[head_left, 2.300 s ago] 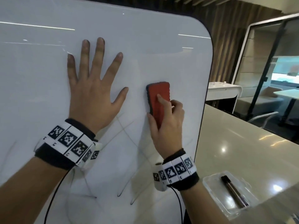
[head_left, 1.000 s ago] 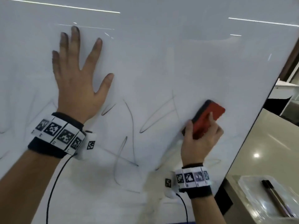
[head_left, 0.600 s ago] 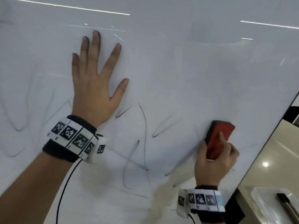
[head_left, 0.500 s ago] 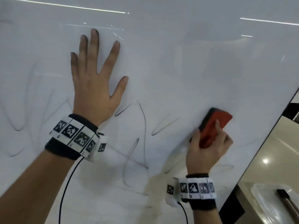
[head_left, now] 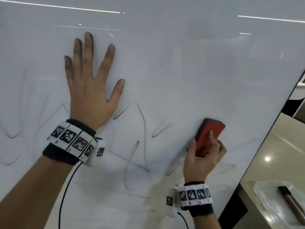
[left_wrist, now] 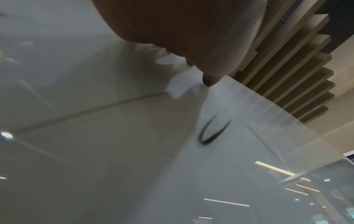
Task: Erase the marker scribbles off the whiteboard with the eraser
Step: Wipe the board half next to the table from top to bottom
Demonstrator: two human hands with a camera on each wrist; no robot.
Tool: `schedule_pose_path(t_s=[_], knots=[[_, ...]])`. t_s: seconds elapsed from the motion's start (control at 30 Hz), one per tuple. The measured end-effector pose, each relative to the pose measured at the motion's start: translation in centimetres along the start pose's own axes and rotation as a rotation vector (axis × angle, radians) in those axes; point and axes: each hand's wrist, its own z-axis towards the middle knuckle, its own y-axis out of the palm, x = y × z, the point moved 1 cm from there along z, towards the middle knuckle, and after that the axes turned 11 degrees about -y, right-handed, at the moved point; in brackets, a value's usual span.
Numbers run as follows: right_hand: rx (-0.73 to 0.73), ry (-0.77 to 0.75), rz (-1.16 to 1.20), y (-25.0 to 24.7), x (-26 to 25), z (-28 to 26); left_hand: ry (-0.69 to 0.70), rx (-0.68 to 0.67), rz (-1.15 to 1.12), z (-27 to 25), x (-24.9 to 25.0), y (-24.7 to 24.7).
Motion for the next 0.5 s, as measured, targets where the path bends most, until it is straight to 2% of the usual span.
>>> schedule_pose_path(t_s=[0.03,0.07,0.13,0.17,0.2,0.23,0.37,0.4,0.43,0.5], knots=[[-0.039,-0.053,0.019,1.1,-1.8,-0.2,-0.005,-0.002,-0.001,-0.1,0.1,0.0],[-0.124,-0.17,0.032,2.1,-3.6,-0.6,-0.009,0.002,-0.004,-0.2,0.2,0.0],[-0.329,-0.481,-0.01,3.6,-6.1,-1.7,-0.012,0.005,-0.008,-0.3,0.2,-0.1],[-0.381,-0.588,-0.043,3.7,-6.3,-1.7,-0.013,0.001,-0.01,-0.4,0.1,-0.2],[-0.379,-0.629,-0.064,3.4,-5.9,-1.4,-0.014,-0.005,-0.013,-0.4,0.1,-0.3],[-0.323,-0.588,-0.062,2.9,-5.1,-0.8,-0.016,-0.01,-0.014,-0.4,0.0,-0.4],[0.12,0.043,0.021,0.5,-0.2,2.1,-0.023,-0.023,0.0,-0.5,0.0,-0.4],[0.158,0.114,0.027,0.8,-0.2,1.9,-0.03,-0.023,0.004,-0.6,0.1,-0.3],[0.131,0.093,0.019,1.5,-1.0,1.1,-0.037,-0.026,0.007,-0.6,0.2,-0.3],[-0.06,-0.128,0.016,2.6,-3.2,-1.6,-0.038,-0.032,0.007,-0.7,0.1,-0.2]])
